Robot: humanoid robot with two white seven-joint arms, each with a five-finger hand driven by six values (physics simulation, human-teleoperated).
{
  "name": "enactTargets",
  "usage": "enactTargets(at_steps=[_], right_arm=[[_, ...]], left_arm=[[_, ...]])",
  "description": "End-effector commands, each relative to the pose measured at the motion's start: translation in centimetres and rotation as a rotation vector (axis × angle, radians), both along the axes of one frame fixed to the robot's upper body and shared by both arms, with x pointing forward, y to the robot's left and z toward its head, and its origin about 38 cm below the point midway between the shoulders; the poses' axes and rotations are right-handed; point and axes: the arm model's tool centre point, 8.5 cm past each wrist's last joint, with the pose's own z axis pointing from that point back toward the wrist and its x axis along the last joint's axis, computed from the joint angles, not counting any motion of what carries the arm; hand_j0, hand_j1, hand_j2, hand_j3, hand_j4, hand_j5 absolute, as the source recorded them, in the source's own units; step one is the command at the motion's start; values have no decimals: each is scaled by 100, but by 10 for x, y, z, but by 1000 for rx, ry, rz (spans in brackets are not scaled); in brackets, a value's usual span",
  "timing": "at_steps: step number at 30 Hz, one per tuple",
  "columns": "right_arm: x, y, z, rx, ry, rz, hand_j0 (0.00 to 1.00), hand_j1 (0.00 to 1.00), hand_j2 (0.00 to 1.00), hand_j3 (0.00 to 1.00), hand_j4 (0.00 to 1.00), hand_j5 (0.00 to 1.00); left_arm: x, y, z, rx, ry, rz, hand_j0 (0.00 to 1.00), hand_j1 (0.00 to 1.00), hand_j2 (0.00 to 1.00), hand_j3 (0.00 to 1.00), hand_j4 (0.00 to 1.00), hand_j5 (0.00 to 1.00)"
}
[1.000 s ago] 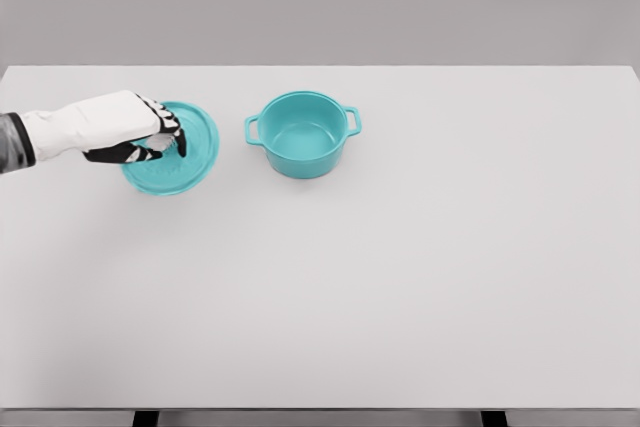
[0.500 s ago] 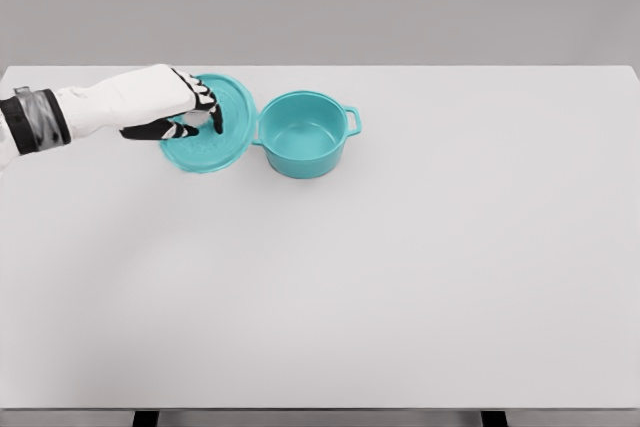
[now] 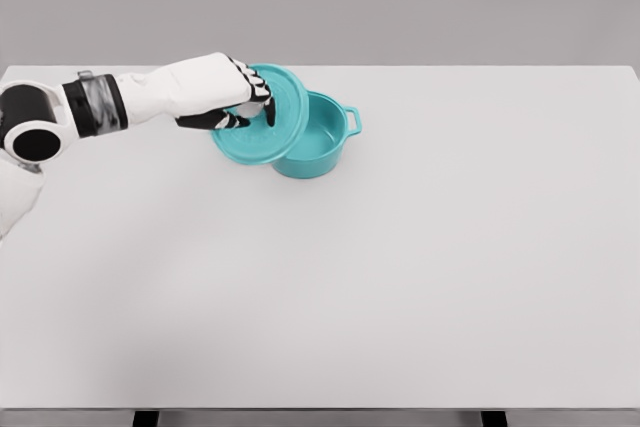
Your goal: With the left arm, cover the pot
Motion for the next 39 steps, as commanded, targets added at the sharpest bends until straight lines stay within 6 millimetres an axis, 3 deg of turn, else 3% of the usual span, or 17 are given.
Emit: enactTargets(at_steps=[1,17,29,39], right_arm=[[0,0,0,0,0,0,100,100,100,100,100,100],[0,0,0,0,0,0,100,100,100,100,100,100],[0,0,0,0,0,0,100,100,100,100,100,100],[0,0,0,0,0,0,100,100,100,100,100,100]], left_arm=[[4,-12,-8,-14,19,-3,49,49,49,49,49,49],[40,-67,-32,-19,102,10,50,50,50,50,50,50],[52,-72,-46,1,153,36,50,50,50,50,50,50],[65,-67,-43,2,174,70,51,51,51,51,51,51]])
